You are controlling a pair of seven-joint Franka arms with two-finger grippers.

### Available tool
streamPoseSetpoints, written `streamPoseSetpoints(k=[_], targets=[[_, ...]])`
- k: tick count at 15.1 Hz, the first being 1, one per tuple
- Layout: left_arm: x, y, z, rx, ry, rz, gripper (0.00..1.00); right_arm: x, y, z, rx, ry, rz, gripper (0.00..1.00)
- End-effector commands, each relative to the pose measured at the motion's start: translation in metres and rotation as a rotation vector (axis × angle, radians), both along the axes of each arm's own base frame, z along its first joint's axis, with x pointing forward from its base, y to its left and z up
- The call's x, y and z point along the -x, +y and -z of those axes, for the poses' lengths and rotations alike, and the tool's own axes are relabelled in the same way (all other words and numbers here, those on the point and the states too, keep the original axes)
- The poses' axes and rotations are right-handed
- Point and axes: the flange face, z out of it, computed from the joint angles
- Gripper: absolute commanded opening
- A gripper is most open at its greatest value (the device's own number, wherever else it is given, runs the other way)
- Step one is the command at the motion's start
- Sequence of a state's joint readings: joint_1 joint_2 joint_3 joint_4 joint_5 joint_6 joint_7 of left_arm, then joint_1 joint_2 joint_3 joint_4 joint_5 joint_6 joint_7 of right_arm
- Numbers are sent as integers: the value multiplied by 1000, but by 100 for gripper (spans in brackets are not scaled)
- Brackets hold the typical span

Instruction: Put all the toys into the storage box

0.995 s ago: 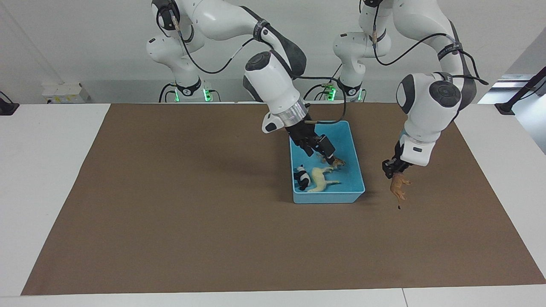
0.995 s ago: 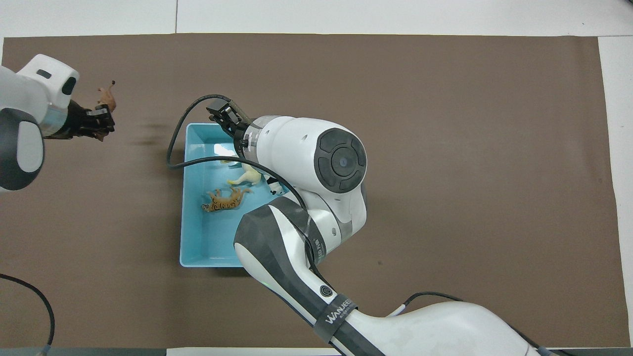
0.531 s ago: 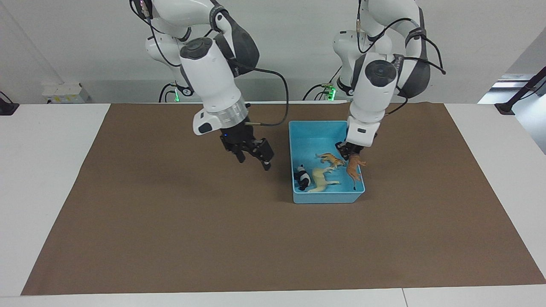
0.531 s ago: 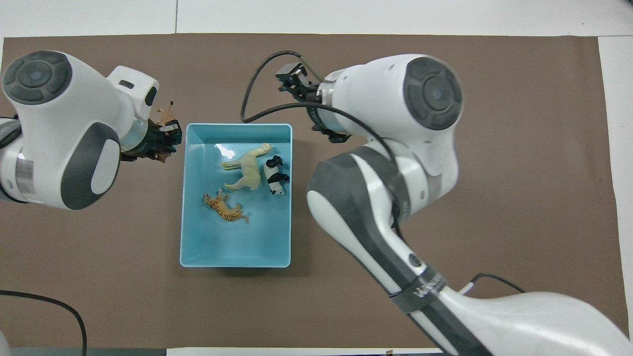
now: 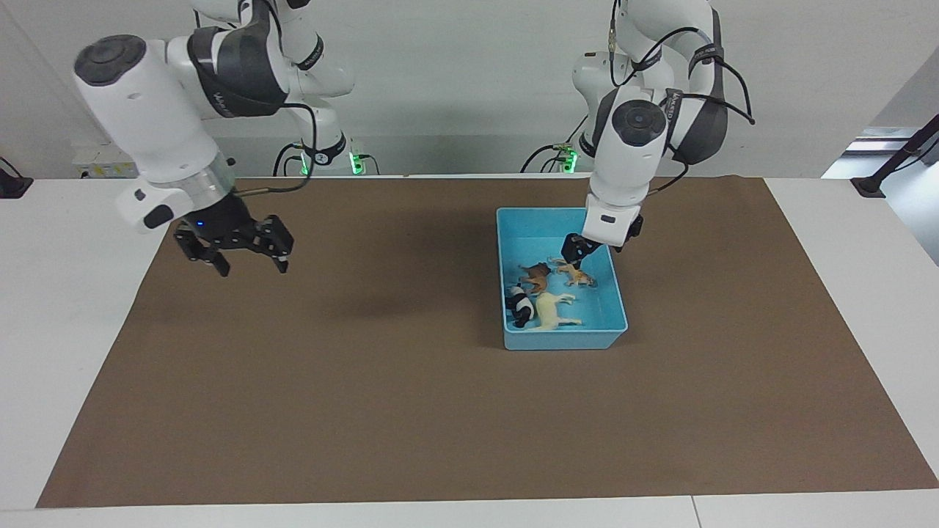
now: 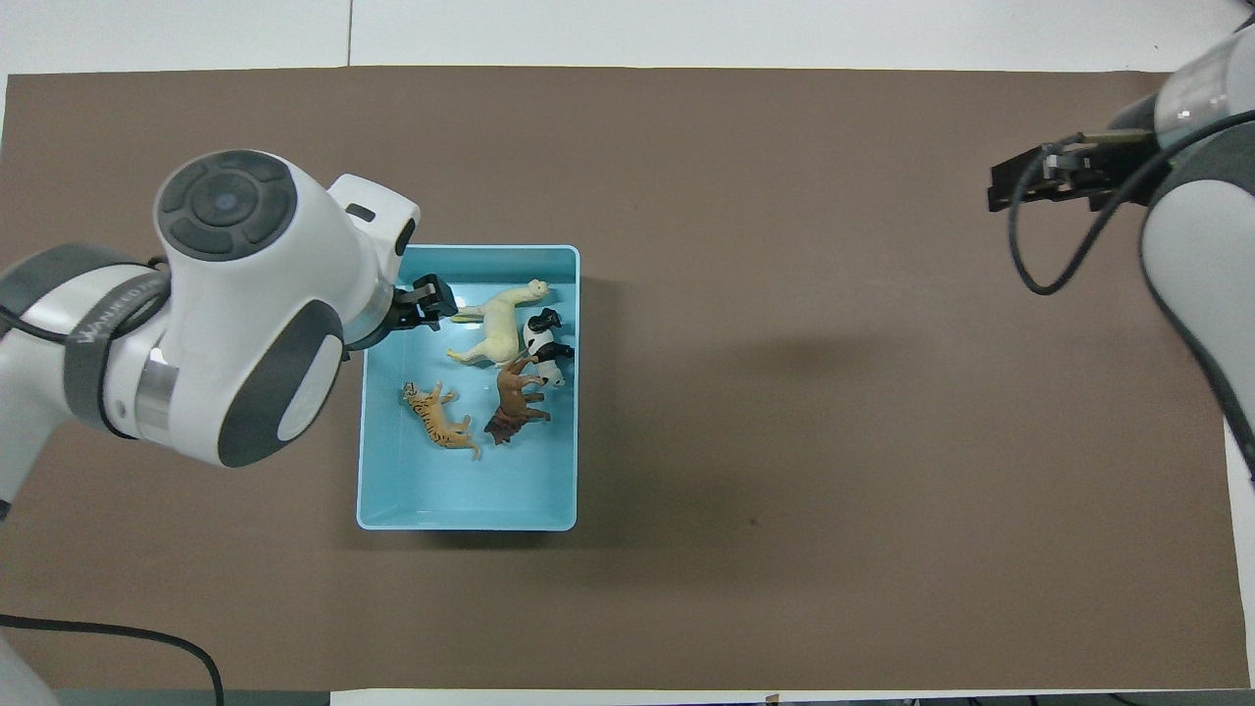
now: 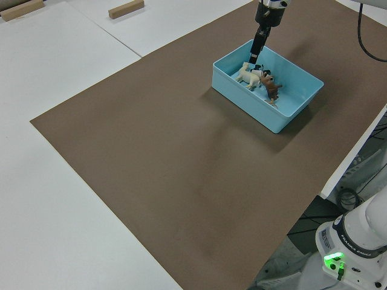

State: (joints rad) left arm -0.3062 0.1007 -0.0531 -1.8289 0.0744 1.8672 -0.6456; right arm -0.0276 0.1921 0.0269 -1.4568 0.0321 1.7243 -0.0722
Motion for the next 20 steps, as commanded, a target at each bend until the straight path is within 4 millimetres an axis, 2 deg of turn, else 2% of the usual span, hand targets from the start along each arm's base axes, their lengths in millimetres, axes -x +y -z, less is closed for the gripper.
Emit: streamPoseSetpoints(k=[1, 4, 5, 6, 8, 10, 11, 16, 18, 20], targets=[[-10, 73, -35, 22, -36, 79, 100, 21, -26, -21, 58, 1, -114, 100], [-9, 148, -77, 23, -72, 150, 100, 32, -49, -38, 61, -12, -78, 100], [-2, 162, -91, 20, -80, 153, 100, 37, -52, -41, 60, -1, -75, 100], [4, 165, -97, 20, -73, 150, 100, 42, -52, -42, 57, 25, -71, 100], [16, 188, -103, 17, -26, 116, 100, 61, -54, -52, 50, 83, -59, 100], [16, 193, -105, 19, -22, 138, 100, 79, -60, -63, 46, 117, -46, 100], [12, 193, -113, 30, -40, 135, 100, 87, -59, -67, 45, 140, -46, 100], [12, 191, -117, 50, -27, 134, 100, 108, -68, -75, 37, 142, -30, 100], [12, 191, -116, 50, -23, 142, 100, 110, -70, -73, 34, 142, -28, 100], [14, 192, -114, 51, -13, 144, 100, 116, -72, -54, 28, 139, -24, 100]])
